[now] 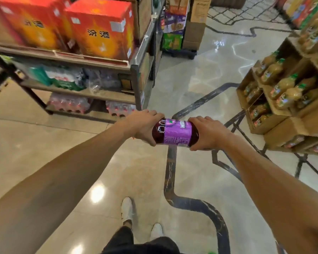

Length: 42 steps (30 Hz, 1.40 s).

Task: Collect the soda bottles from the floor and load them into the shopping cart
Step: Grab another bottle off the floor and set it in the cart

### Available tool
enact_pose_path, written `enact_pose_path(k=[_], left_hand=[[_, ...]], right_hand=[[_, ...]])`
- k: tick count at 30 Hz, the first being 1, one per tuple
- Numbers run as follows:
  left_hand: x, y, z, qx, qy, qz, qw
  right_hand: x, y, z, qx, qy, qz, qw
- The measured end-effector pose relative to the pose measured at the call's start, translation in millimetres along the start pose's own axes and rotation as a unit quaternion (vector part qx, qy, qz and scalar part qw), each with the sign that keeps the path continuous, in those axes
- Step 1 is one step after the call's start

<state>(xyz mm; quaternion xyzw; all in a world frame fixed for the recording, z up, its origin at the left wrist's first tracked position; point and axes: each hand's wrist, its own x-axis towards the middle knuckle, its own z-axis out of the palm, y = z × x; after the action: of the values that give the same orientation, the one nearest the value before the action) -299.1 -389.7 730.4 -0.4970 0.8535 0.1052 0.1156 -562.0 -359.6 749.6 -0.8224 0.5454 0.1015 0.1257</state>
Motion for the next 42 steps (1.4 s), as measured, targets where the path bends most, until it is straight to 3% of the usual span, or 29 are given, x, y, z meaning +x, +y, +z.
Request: enact_pose_path(k=[15,25,42], left_hand=[[-221.1,-193.8,40.8,-0.070,0.024,-0.219,0.973],[-404.9,-295.5,92.2,-0.100,0.051,-0.340,0.934],[-673.2,-372.4,158.2,-0.167,0.070,-0.583,0.792]], right_hand=[[138.7,-262.2,-20.9,-0.059,-0.032,-0.228,0.971],[188.9,-480.3,-15.3,-0.101,-0.059,-0.356,0.927],[212.8,-831.3,8.7,-0.165,-0.066,-0.606,0.775]])
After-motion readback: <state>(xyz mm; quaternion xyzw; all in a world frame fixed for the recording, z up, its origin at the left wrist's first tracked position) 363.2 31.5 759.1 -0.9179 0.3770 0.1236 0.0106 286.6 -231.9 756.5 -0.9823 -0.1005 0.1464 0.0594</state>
